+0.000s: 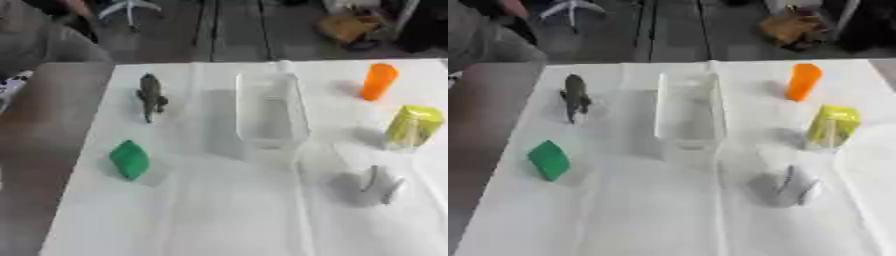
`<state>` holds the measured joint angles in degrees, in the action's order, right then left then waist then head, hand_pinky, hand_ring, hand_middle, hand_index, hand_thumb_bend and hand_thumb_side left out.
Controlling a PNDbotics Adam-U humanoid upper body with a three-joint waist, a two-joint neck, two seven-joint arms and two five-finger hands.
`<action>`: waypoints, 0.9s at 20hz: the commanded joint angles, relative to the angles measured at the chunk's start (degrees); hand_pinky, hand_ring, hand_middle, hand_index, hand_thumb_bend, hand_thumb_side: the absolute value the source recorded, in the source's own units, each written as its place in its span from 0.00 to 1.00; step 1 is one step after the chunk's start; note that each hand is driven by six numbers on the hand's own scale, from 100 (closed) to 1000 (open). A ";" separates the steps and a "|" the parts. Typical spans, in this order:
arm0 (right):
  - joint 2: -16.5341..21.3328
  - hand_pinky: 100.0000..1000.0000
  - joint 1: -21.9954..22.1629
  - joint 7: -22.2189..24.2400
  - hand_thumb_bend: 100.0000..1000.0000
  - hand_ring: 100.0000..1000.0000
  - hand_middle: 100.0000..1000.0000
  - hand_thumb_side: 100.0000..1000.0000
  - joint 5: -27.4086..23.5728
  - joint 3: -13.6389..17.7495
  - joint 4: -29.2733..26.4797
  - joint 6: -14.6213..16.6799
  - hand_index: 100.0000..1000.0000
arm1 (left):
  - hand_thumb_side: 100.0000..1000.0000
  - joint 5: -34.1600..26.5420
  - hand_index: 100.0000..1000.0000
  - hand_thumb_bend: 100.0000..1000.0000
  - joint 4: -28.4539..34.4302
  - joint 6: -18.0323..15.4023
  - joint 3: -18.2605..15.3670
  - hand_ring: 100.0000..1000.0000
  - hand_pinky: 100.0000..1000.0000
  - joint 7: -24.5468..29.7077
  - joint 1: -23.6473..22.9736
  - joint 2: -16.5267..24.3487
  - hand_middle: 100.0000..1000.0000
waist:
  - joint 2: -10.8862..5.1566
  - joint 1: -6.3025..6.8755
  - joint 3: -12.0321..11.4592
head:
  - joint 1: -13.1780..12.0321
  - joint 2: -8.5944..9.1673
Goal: Pick up objects on the table and place them in the box.
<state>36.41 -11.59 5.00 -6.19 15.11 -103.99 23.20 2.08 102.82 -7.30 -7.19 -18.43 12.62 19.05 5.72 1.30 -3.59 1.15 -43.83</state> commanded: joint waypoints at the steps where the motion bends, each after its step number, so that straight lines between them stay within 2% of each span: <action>1: 0.98 0.74 -0.46 0.03 0.00 0.75 0.74 0.63 -0.34 0.26 -0.81 0.09 0.87 | 1.00 -0.07 0.71 0.26 1.05 -0.03 -0.01 0.63 0.57 0.21 0.57 0.70 0.58 | -0.69 -0.08 -0.05 | 0.08 -0.29; 18: 0.97 0.74 -0.43 0.11 0.00 0.75 0.74 0.62 -0.32 0.22 -0.96 0.07 0.87 | 1.00 0.01 0.71 0.27 1.18 -0.01 -0.05 0.63 0.57 0.21 0.57 0.73 0.58 | -0.68 -0.04 0.00 | 0.61 -0.29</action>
<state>36.41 -11.57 5.00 -6.19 15.11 -103.99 23.19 2.08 102.82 -7.30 -7.18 -18.41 12.62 19.05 5.72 1.30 -3.59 1.73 -43.83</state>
